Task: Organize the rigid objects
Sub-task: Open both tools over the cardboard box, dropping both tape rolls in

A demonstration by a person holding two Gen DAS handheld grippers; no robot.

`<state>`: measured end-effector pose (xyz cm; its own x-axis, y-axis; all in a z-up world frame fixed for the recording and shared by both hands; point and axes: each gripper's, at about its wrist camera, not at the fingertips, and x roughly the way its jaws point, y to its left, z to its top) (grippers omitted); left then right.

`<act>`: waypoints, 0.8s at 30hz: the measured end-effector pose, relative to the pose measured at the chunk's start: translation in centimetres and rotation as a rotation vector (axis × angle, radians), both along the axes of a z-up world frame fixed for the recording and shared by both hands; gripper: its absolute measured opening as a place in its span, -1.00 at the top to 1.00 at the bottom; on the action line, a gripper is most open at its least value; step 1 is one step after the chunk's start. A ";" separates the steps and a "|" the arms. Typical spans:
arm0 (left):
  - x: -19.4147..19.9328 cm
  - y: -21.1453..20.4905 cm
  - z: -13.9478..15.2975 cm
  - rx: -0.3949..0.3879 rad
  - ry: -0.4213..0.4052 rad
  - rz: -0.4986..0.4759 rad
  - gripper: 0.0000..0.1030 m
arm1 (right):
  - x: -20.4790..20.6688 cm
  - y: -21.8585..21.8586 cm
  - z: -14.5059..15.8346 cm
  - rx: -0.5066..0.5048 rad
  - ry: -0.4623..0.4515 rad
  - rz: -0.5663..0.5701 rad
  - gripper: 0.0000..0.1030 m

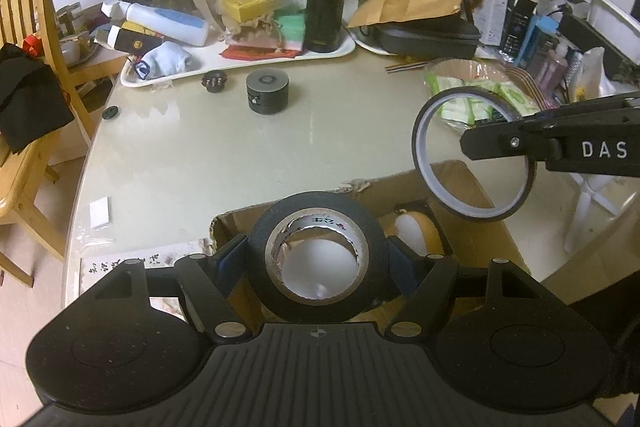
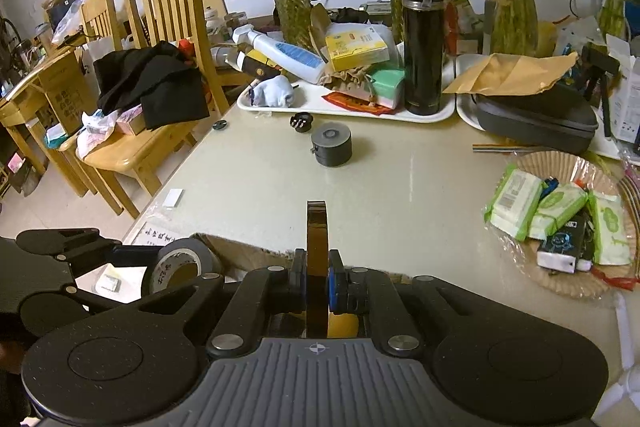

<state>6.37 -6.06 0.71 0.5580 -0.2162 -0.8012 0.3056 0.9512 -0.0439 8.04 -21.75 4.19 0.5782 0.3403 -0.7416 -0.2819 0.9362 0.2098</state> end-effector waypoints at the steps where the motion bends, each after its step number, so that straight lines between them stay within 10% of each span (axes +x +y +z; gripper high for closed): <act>1: -0.1 -0.1 0.0 -0.001 -0.003 -0.001 -0.40 | -0.1 0.0 0.0 -0.001 0.002 0.000 0.77; 24: -0.3 -0.5 1.5 0.053 -0.076 0.052 -0.64 | -0.2 0.0 -1.0 0.011 0.051 0.002 0.77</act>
